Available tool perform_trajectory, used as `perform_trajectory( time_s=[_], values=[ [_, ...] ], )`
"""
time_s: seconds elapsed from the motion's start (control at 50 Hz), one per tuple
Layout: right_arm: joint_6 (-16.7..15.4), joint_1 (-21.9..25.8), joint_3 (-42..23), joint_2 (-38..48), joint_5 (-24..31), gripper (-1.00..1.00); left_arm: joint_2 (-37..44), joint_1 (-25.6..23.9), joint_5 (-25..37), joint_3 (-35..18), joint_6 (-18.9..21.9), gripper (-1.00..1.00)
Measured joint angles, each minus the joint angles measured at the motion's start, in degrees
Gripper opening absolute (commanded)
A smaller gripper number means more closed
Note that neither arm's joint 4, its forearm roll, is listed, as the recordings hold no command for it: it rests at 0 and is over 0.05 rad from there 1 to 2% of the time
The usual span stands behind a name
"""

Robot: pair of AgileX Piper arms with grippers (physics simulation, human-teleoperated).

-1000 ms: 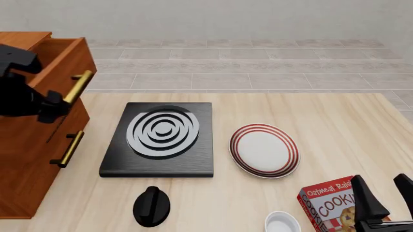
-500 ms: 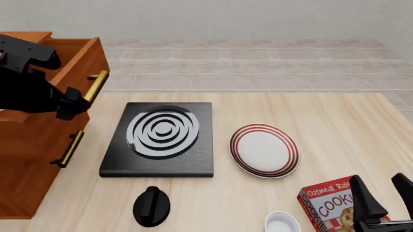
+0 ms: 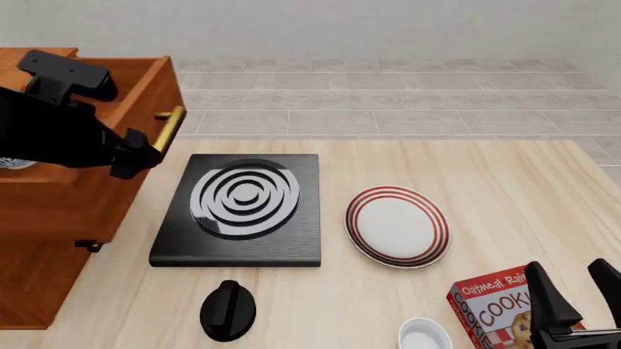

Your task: Pick the akita bowl in the top layer of the wooden cabinet and place it on the plate.

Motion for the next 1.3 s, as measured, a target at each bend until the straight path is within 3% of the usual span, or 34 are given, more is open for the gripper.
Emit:
perform_trajectory(
  time_s=[0.84, 1.3],
  values=[
    [0.2, 0.0, 0.0, -0.4, 0.3, 1.0, 2.1, -8.5, -1.1, -1.6, -5.3, 1.0],
    [0.1, 0.1, -0.1, -1.1, 1.1, 1.0, 3.0, -9.6, 0.8, -3.2, -8.2, 1.0]
  ],
)
